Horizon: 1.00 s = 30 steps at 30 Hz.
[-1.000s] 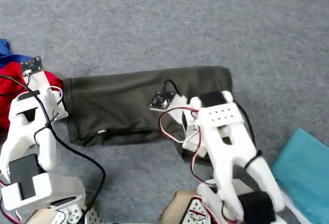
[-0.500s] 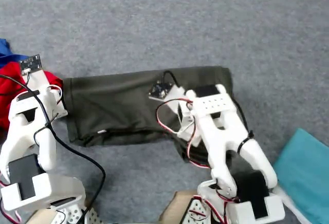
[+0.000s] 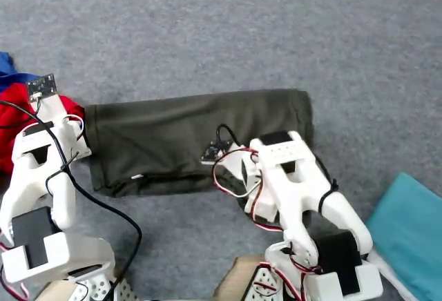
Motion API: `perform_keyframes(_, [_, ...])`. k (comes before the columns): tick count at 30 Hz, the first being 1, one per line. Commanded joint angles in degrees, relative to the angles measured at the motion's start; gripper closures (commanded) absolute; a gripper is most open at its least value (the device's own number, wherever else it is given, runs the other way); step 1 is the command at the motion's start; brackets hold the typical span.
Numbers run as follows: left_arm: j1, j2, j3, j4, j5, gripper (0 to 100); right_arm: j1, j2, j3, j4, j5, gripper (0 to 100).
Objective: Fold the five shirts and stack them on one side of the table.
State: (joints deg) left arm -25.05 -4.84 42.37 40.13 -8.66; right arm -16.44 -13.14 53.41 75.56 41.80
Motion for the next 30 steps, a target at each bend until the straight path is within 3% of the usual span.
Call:
perform_keyframes(1, [-0.4, -2.2, -0.3, -0.8, 0.3, 98, 1.6, -4.2, -7.3, 5.7, 0.5, 99.3])
perform_keyframes(7, [-0.4, -2.1, -0.3, -0.8, 0.3, 98, 5.2, -6.9, -22.3, 9.5, 0.7, 99.3])
perform_keyframes(18, [-0.4, -2.1, -0.3, -0.8, 0.3, 98, 9.1, 12.4, -25.5, -7.2, -2.4, 99.3])
perform_keyframes(30, [-0.4, -2.1, -0.3, -0.8, 0.3, 98, 9.7, 16.2, -24.2, -4.2, -2.5, 99.3])
